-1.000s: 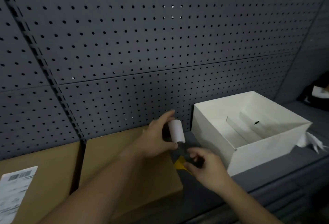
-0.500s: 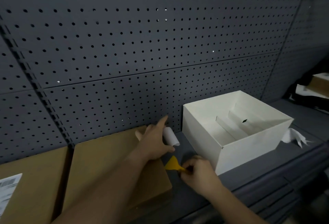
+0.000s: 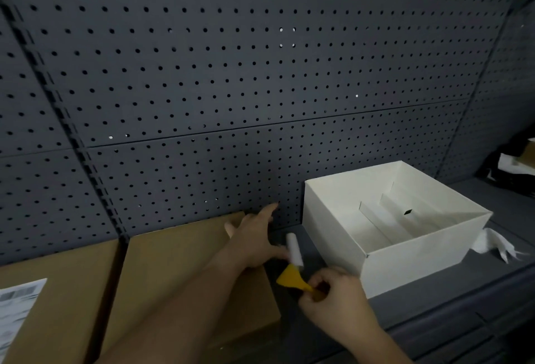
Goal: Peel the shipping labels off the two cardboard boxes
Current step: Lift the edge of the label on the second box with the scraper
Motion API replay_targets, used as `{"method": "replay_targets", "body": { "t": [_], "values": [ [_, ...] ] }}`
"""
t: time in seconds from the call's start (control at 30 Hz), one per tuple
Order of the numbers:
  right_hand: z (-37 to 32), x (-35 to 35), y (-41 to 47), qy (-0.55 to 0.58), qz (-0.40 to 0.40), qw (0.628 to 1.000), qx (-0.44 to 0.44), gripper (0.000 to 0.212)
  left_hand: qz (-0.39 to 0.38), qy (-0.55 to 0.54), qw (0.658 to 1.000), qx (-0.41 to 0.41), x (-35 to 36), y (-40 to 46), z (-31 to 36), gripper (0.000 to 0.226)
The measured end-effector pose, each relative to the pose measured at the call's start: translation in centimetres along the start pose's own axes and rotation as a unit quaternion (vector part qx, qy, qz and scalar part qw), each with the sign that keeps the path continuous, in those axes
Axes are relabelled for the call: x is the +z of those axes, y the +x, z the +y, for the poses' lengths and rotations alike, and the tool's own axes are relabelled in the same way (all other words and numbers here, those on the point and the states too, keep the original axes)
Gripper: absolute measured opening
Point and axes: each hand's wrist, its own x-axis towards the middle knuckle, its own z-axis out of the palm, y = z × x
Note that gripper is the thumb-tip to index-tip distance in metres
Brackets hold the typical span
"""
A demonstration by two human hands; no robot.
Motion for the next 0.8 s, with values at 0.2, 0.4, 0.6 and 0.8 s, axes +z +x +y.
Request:
{"method": "replay_targets", "body": {
  "t": [0.2, 0.4, 0.6, 0.8],
  "values": [
    [-3.1, -1.5, 0.5, 0.051, 0.016, 0.998, -0.038, 0.012, 0.085, -0.044, 0.995, 0.030, -2.1, -1.8, -1.3, 0.060],
    [-9.9, 0.3, 1.7, 0.082, -0.050, 0.986, -0.134, 0.014, 0.175, -0.035, 0.984, 0.017, -7.4, -9.4, -5.9, 0.040],
    [-17.2, 5.6, 0.4, 0.099, -0.093, 0.971, -0.196, 0.013, 0.221, -0.058, 0.971, -0.072, -11.4, -19.0, -14.1, 0.032],
    [-23.3, 10.2, -2.1, 0.096, -0.156, 0.965, -0.186, 0.011, 0.204, -0.010, 0.974, -0.098, -14.9, -26.1, -20.7, 0.014]
  ]
}}
